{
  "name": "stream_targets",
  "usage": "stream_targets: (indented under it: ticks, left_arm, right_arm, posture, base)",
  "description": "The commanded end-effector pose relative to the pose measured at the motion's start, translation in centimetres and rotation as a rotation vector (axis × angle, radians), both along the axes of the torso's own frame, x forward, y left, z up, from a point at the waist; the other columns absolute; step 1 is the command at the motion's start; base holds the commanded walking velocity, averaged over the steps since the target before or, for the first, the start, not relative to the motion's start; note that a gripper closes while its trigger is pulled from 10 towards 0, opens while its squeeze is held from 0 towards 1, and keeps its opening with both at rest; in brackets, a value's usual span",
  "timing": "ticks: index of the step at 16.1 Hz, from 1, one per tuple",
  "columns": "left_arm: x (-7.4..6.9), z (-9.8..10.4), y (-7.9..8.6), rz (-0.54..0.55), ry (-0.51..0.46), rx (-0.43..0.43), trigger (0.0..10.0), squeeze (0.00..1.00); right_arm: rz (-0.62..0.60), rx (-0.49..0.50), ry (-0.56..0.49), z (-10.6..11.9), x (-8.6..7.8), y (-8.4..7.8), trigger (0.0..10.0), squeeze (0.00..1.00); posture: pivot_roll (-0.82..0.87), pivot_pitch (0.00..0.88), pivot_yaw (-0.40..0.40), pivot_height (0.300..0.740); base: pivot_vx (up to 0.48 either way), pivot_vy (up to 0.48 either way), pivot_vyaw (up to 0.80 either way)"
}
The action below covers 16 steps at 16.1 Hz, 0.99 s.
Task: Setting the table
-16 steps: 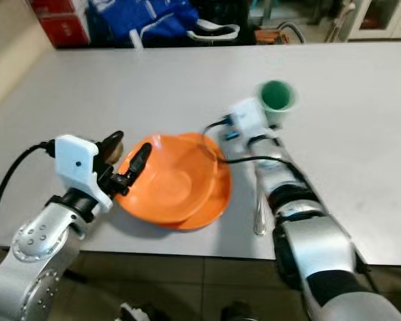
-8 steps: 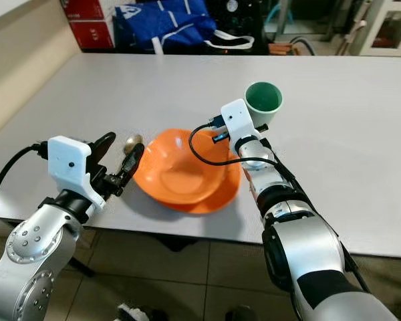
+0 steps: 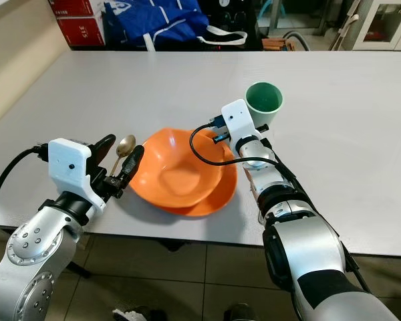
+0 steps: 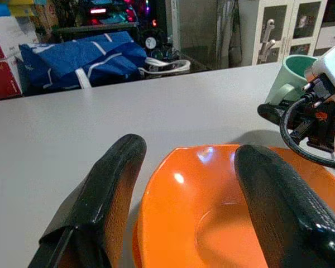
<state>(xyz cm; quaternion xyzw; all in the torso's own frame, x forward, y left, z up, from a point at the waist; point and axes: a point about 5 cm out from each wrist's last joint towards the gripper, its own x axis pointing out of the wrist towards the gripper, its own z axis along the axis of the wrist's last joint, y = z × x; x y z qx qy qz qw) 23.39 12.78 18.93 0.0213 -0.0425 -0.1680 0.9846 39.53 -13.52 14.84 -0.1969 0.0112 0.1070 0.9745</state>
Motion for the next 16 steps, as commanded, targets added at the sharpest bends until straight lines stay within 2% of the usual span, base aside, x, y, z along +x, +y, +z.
stream_targets:
  ticks: [1,2,4,5,8,10,16]
  left_arm:
    - [-0.21,0.19,0.16,0.008,-0.007,0.003,10.0,0.00]
    - [-0.20,0.19,0.17,0.007,-0.007,0.003,10.0,0.00]
    - [-0.19,0.21,0.16,0.006,-0.007,0.003,10.0,0.00]
    - [-0.20,0.21,0.14,0.005,-0.007,0.002,10.0,0.00]
    - [-0.18,0.20,0.08,0.003,-0.008,0.002,10.0,0.00]
    - [-0.09,0.22,0.02,0.001,-0.010,0.000,10.0,0.00]
    - [-0.04,0.14,0.02,0.000,-0.005,0.003,10.0,0.00]
  right_arm:
    - [0.004,-0.008,-0.007,0.62,0.28,0.17,10.0,0.61]
    - [0.002,-0.007,-0.005,0.59,0.27,0.17,10.0,0.82]
    - [0.001,-0.006,-0.003,0.55,0.27,0.17,10.0,0.82]
    - [0.001,-0.006,-0.002,0.54,0.26,0.16,10.0,0.87]
    - [0.001,-0.010,-0.002,0.54,0.26,0.12,10.0,0.91]
    - [0.004,-0.006,-0.004,0.63,0.29,0.00,10.0,1.00]
    - [0.019,0.023,0.038,-0.11,0.05,0.05,10.0,1.00]
  posture:
    - [0.01,0.076,0.091,0.740]
    - [0.01,0.076,0.092,0.740]
    - [0.01,0.076,0.092,0.740]
    - [0.01,0.076,0.091,0.740]
    - [0.01,0.075,0.089,0.740]
    - [0.00,0.076,0.089,0.740]
    - [0.01,0.078,0.089,0.740]
  base:
    - [0.000,0.000,0.00]
    - [0.000,0.000,0.00]
    - [0.000,0.000,0.00]
    - [0.000,0.000,0.00]
    - [0.000,0.000,0.00]
    - [0.000,0.000,0.00]
    - [0.000,0.000,0.00]
